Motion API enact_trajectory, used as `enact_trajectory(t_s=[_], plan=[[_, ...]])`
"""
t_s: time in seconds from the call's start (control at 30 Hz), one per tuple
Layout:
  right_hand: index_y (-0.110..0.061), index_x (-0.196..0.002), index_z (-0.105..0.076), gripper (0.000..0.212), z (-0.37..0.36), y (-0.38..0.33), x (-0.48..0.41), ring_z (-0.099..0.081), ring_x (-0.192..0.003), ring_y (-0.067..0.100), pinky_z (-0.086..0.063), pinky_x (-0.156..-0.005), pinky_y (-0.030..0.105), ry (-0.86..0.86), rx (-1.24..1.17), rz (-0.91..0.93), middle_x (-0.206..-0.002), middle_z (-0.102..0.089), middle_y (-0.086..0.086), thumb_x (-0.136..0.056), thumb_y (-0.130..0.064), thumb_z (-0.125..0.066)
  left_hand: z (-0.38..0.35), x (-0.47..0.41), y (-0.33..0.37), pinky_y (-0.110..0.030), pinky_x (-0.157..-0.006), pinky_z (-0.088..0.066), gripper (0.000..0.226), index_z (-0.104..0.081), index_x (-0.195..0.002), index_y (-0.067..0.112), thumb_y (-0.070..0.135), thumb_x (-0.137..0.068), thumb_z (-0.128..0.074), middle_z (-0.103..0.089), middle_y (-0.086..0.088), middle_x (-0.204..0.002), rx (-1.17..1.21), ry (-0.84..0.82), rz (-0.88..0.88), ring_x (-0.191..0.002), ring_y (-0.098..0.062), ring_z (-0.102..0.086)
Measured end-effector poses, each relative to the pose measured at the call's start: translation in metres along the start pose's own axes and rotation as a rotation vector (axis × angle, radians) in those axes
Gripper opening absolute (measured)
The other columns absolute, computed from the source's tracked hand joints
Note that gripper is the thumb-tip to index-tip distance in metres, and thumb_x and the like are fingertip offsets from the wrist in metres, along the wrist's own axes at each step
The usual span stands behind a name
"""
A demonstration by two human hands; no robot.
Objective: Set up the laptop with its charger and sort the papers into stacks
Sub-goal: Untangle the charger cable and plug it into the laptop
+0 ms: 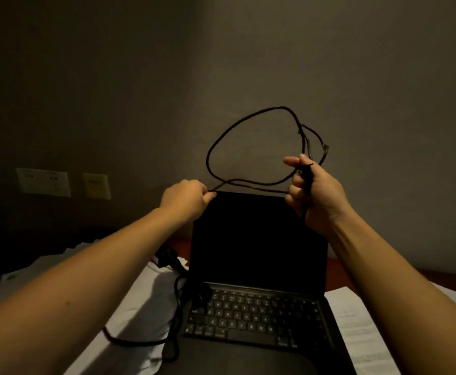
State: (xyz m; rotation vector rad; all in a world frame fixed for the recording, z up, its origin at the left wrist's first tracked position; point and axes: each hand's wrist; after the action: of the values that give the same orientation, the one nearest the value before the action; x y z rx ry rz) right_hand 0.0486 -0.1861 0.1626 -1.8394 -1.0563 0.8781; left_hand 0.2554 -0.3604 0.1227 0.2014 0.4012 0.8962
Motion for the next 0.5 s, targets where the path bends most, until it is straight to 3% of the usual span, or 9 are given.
enact_trajectory(t_s=[0.07,0.17,0.3,0.37,0.5], plan=[[-0.01,-0.116,-0.061,0.033,0.012,-0.004,-0.012,-0.016,-0.043,0.008,-0.016,-0.041,0.023,0.038,-0.057,0.02,-0.062,-0.015,-0.004,-0.106,-0.035,-0.04,0.008,-0.015,-0.002,-0.032,-0.057,-0.039,0.052,-0.067,-0.072,0.017,0.056,-0.1,-0.048,-0.063,-0.005,-0.071,0.022,0.112,0.093,-0.072,-0.028,-0.062],[-0.008,-0.116,-0.059,0.027,0.032,-0.011,-0.03,-0.015,-0.042,0.008,-0.017,-0.036,0.021,0.168,-0.168,0.04,-0.055,-0.02,-0.006,-0.106,-0.026,-0.041,0.015,-0.039,-0.013,-0.033,-0.06,-0.04,0.061,-0.068,-0.065,0.009,0.058,-0.098,-0.051,-0.062,-0.009,-0.065,0.147,0.179,0.233,-0.071,-0.03,-0.062],[-0.006,-0.107,-0.053,0.018,0.06,-0.016,-0.051,-0.015,-0.041,0.01,-0.018,-0.035,0.021,0.371,-0.221,0.116,-0.053,-0.019,-0.005,-0.104,-0.021,-0.043,0.014,-0.064,-0.03,-0.035,-0.07,-0.044,0.054,-0.069,-0.073,0.003,0.051,-0.096,-0.06,-0.069,-0.015,-0.082,0.302,0.143,0.354,-0.079,-0.032,-0.063],[-0.009,-0.108,-0.049,0.021,0.073,-0.015,-0.055,-0.017,-0.041,0.01,-0.019,-0.037,0.022,0.435,-0.184,0.169,-0.053,-0.02,-0.005,-0.107,-0.028,-0.04,0.008,-0.071,-0.035,-0.035,-0.069,-0.042,0.053,-0.06,-0.067,0.006,0.05,-0.097,-0.06,-0.063,-0.012,-0.076,0.287,0.118,0.399,-0.073,-0.03,-0.059],[-0.008,-0.097,-0.052,0.03,0.089,-0.015,-0.046,-0.024,-0.047,0.01,-0.025,-0.045,0.025,0.548,-0.052,0.221,-0.062,-0.025,-0.003,-0.108,-0.032,-0.037,-0.002,-0.083,-0.035,-0.035,-0.069,-0.045,0.056,-0.065,-0.088,0.001,0.056,-0.096,-0.058,-0.067,-0.016,-0.093,0.226,-0.002,0.441,-0.08,-0.031,-0.062]])
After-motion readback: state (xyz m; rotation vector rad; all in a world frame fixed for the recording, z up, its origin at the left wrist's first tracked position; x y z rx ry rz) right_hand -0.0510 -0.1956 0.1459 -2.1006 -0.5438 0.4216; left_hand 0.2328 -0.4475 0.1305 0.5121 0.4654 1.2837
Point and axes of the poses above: each hand's wrist, its own x-axis away from the middle knuckle, its own z-axis out of the back of the hand, y = z × x
